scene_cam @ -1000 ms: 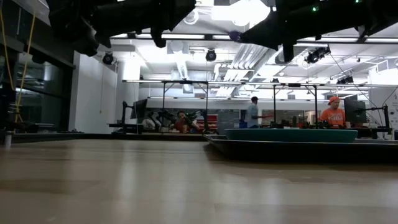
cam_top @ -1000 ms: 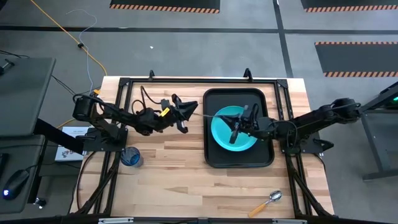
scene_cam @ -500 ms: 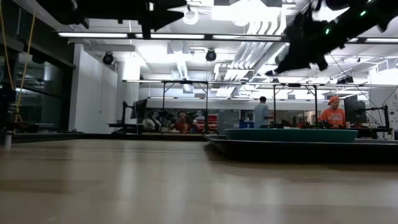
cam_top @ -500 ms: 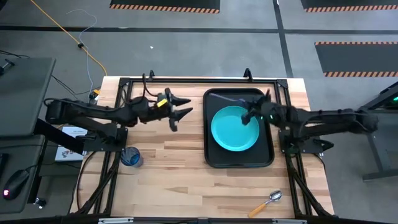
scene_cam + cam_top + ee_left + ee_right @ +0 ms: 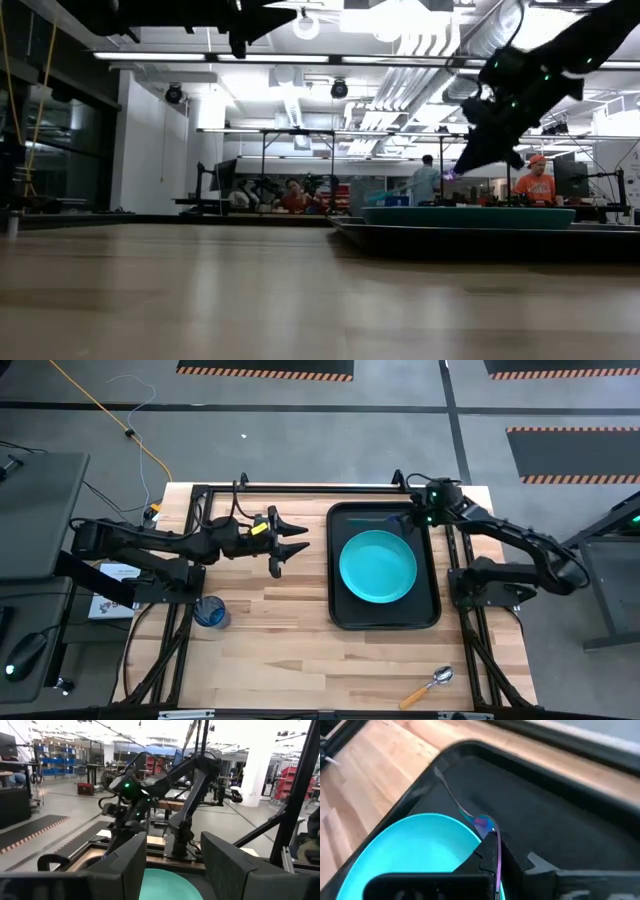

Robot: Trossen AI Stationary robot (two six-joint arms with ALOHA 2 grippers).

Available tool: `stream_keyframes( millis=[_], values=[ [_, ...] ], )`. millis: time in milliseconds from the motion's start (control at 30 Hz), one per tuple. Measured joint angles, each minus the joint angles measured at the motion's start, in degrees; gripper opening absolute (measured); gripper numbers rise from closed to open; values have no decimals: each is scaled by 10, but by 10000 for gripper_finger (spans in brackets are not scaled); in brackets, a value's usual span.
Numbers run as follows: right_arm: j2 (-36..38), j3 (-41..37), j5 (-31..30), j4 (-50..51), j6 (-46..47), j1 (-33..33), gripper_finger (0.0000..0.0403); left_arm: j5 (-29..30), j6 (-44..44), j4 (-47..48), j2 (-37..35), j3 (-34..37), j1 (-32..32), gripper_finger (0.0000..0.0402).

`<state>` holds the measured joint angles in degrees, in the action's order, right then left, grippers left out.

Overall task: Pick and place plate/cup/fork/spoon on tray
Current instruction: Put the blue fork on the black serving tray to the left side of the blue plate

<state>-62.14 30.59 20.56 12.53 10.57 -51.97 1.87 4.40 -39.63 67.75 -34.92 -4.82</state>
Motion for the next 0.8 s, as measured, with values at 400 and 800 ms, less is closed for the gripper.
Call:
stream_keyframes(
  millis=[400,800],
  values=[
    [-183,1,-23,-145,80,-16,0,0,9,0,0,0,0,177],
    [-215,2,-45,-169,124,-36,1,0,9,13,0,0,0,177]
  ],
)
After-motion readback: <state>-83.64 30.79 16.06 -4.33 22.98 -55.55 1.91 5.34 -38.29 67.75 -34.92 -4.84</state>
